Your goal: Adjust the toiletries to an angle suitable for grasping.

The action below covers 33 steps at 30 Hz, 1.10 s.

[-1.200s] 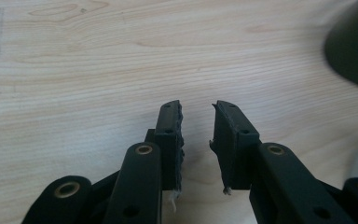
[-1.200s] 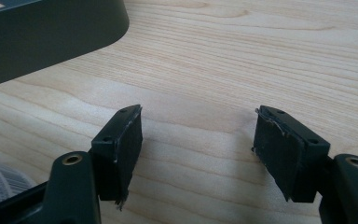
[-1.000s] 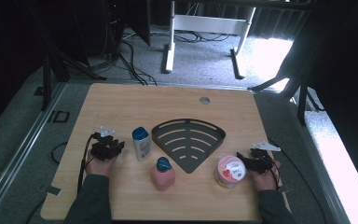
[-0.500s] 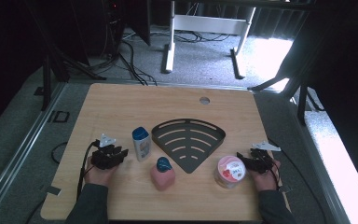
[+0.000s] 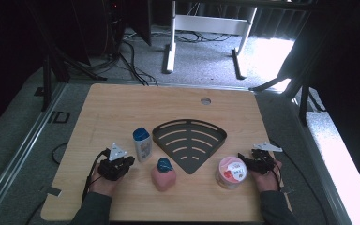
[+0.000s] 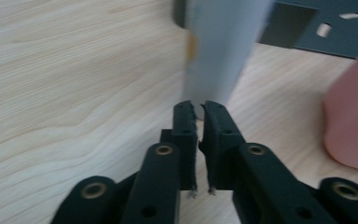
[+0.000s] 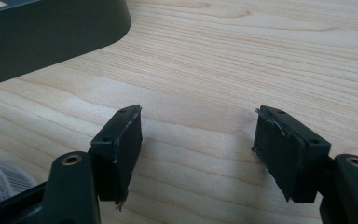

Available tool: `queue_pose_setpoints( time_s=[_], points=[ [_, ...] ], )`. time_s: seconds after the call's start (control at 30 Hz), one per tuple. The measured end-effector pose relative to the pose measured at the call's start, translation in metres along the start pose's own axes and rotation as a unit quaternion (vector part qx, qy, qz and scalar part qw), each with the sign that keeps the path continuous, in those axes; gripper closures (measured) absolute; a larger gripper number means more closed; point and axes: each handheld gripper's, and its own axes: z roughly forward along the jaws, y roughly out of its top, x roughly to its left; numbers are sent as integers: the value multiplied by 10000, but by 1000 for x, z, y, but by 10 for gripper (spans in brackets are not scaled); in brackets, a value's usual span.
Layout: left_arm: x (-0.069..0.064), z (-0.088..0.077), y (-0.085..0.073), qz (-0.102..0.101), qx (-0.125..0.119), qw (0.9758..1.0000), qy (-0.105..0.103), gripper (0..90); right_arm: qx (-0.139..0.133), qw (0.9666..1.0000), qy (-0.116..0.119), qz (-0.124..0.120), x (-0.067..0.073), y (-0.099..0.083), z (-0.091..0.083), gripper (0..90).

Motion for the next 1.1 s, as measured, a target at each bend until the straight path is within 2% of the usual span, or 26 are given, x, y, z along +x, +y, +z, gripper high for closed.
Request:
queue_pose_setpoints(
  time_s=[0.07, 0.13, 0.3, 0.43, 0.57, 0.83, 1.1],
  points=[
    [-3, 2, 1, 71, 17, 10000, -20, 877, 0, 10000, 5, -3, 0, 0, 0, 318],
    [-5, 4, 2, 61, 16, 10000, -53, 878, -3, 10000, 7, -6, 0, 0, 0, 316],
    [-7, 9, 4, 76, 68, 9999, 67, 834, -8, 10000, 16, -22, 0, 0, 1, 313],
    [-9, 12, 6, 117, 70, 9999, 52, 838, -1, 10000, 22, -24, 0, 0, 1, 312],
    [-9, 15, 7, 80, 41, 10000, -5, 847, -3, 10000, 25, -29, 0, 1, 1, 312],
    [-14, 21, 11, 218, 26, 9997, -70, 852, -2, 10000, 27, -29, 0, 1, 1, 312],
    [-23, 26, 16, 394, -47, 9990, -223, 852, -2, 10000, 29, -30, 0, 1, 1, 312]
  ],
)
